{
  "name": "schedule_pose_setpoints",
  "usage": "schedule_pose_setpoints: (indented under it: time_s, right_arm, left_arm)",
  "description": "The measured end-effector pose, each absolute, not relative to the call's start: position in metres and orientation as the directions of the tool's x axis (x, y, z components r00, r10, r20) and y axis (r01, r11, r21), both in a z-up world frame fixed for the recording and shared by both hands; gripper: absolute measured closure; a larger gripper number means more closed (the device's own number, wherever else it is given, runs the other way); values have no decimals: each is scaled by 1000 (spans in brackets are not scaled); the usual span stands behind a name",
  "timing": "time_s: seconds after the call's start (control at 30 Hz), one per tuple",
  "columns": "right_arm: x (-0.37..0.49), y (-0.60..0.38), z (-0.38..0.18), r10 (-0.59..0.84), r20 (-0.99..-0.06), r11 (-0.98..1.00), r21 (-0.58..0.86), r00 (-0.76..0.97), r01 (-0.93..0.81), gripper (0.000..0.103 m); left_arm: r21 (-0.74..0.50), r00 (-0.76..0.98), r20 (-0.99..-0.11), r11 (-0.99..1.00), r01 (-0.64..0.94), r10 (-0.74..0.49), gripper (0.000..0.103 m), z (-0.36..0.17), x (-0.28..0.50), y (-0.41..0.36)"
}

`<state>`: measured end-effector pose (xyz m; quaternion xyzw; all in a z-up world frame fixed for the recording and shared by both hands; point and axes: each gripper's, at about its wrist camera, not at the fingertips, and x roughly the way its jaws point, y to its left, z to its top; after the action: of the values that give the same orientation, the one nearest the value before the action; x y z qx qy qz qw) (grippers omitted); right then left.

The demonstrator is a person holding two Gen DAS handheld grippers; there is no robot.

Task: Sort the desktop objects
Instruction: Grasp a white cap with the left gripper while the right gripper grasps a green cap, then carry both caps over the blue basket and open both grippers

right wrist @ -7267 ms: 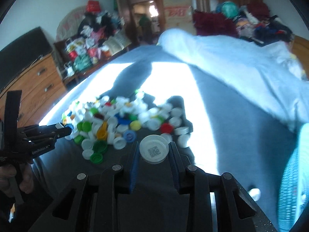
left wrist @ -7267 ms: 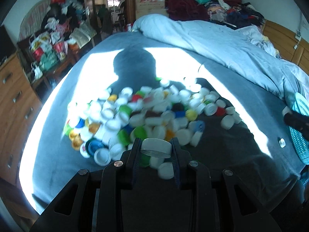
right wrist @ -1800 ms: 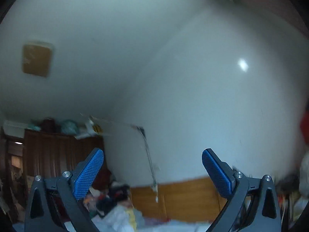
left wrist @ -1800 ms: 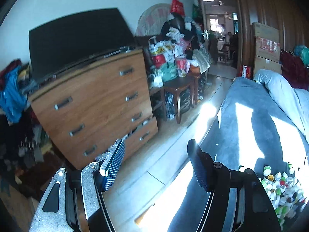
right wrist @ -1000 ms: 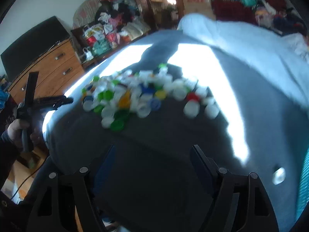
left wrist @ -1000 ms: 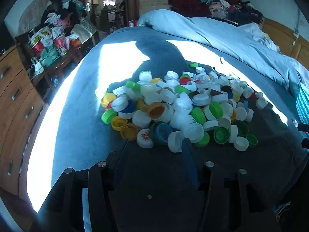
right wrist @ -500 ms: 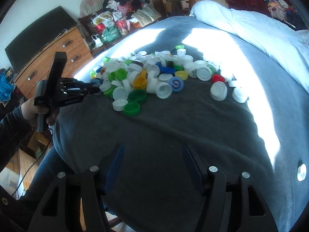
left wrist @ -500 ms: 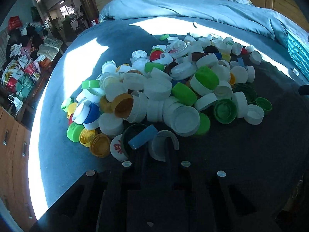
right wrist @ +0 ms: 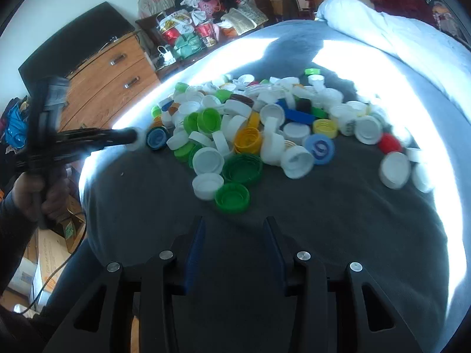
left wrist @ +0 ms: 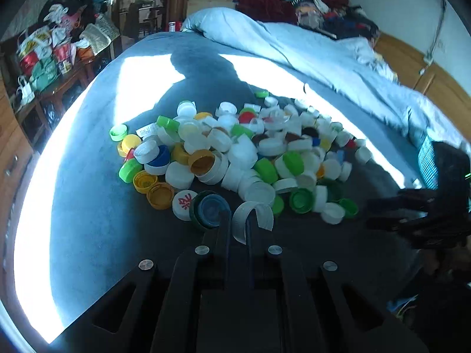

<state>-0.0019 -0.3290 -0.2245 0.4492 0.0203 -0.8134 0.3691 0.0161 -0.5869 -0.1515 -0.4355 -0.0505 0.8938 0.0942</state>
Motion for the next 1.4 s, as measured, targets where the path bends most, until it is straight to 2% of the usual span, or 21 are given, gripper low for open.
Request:
schedule_pose_setpoints:
  time_s: [0.17, 0.2, 0.23, 0.3, 0.57, 0.8, 0.93, 1.17, 1.4]
  right_arm:
    - [-15, -350, -241, -553, -766, -737, 264, -329, 622, 58]
    - [-15, -352, -243, -541, -770, -741, 248, -337, 625, 61]
    - [-14, -353, -242, -519, -780, -752, 222, -350, 620, 71]
    - [-13, -347, -235, -517, -782, -763, 236, -348, 602, 71]
    - [13, -263, -146, -442, -699, -866, 169, -562, 471, 71]
    - [42, -141, -62, -256, -594, -964, 98, -762, 247, 71]
    - [61, -67, -31, -113, -551, -994, 64, -827, 93, 71]
    - [93, 52, -14, 95, -537, -985, 72, -838, -158, 71]
    - [114, 118, -25, 168, -564, -956, 108, -808, -274, 71]
  left_arm:
    - [-206, -605, -761, -971, -119, 235, 97, -147, 21, -583]
    - [-211, -601, -763, -971, -117, 238, 97, -147, 21, -581]
    - [-211, -600, -765, -971, -111, 235, 97, -147, 21, -579]
    - [-207, -604, -764, -973, -103, 227, 97, -144, 25, -572]
    - [-116, -674, -718, -985, -126, 171, 97, -90, 15, -501]
    - [-181, -683, -647, -938, -294, 339, 97, -33, -10, -397]
    - [-162, -664, -627, -902, -401, 408, 97, -10, -20, -317]
    - [-63, -620, -654, -848, -526, 433, 97, 7, -25, -174]
    - [39, -583, -699, -792, -609, 414, 97, -5, -21, -59]
